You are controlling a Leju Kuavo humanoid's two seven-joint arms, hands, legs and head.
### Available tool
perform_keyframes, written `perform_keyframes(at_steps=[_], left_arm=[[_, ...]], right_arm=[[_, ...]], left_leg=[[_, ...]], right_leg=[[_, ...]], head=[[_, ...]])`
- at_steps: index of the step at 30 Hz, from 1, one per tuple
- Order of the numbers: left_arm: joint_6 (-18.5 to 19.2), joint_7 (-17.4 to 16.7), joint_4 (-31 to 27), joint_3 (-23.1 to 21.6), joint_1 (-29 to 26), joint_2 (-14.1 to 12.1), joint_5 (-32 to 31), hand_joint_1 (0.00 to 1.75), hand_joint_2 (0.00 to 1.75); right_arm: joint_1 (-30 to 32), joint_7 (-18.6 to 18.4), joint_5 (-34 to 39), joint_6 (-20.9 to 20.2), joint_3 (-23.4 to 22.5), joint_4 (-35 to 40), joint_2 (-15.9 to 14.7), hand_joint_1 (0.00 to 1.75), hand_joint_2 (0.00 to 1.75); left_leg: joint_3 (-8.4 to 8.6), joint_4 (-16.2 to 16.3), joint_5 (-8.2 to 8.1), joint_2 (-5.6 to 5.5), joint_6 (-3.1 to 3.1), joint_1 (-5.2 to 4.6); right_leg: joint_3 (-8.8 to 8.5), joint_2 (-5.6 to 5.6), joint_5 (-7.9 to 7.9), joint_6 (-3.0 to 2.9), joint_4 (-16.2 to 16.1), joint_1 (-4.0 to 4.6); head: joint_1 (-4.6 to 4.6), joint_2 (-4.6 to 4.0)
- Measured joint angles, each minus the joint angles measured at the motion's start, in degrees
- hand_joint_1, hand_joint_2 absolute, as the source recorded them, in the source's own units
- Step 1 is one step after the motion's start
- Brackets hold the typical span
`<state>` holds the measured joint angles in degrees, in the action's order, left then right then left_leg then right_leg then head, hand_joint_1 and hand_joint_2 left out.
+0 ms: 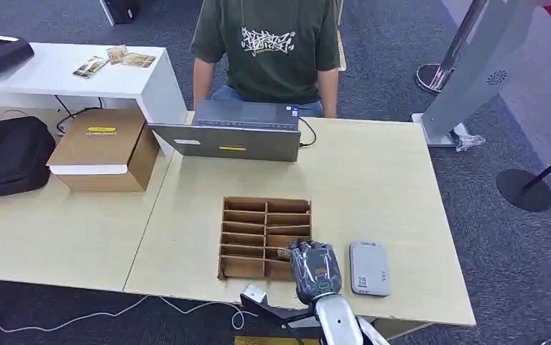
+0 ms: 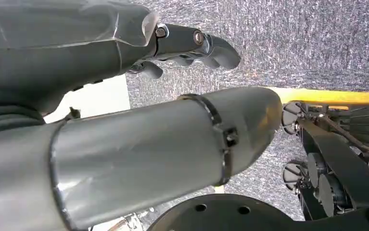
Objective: Pass the card to the sensor for recognition and then transmit it.
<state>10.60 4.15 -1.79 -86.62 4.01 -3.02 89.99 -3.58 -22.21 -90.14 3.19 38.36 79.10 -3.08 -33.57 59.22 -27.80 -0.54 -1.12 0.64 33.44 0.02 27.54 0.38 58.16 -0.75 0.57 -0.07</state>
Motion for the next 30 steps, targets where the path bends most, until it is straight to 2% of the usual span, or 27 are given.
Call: perform_keyframes(at_steps=[16,21,25,30], left_arm=[[-0.18,0.00,0.00,0.00,0.00,0.00,0.00,0.00,0.00],[-0.37,0.02,0.00,0.06,-0.03,0.04,0.00,0.00,0.00],[-0.42,0.09,0.00,0.42,-0.08,0.22,0.00,0.00,0.00],[-0.48,0.13,0.00,0.46,-0.15,0.44,0.00,0.00,0.00]], right_arm=[[0.03,0.74,0.00,1.09,0.00,0.00,0.00,1.75,1.75],[0.05,-1.31,0.00,3.45,-0.55,1.24,0.00,1.75,1.75],[0.64,-3.28,0.00,6.01,-2.49,4.30,-0.04,1.75,1.75],[2.43,-3.74,0.00,8.76,-6.68,9.35,-0.02,1.75,1.75]], left_leg=[[0.01,0.00,0.00,0.00,0.00,0.00],[0.01,0.00,0.00,0.00,0.00,0.00],[0.01,0.00,0.00,0.00,0.00,0.00],[0.01,0.01,0.00,-0.01,0.00,-0.01]], right_leg=[[0.00,0.00,0.00,0.00,0.00,0.00],[0.00,0.00,0.00,0.00,0.00,0.00],[0.00,-0.01,0.00,0.00,0.00,0.00],[-0.01,-0.01,0.00,0.00,-0.01,-0.01]], head=[[0.00,0.00],[0.00,0.00],[0.00,0.00],[-0.02,-0.02]])
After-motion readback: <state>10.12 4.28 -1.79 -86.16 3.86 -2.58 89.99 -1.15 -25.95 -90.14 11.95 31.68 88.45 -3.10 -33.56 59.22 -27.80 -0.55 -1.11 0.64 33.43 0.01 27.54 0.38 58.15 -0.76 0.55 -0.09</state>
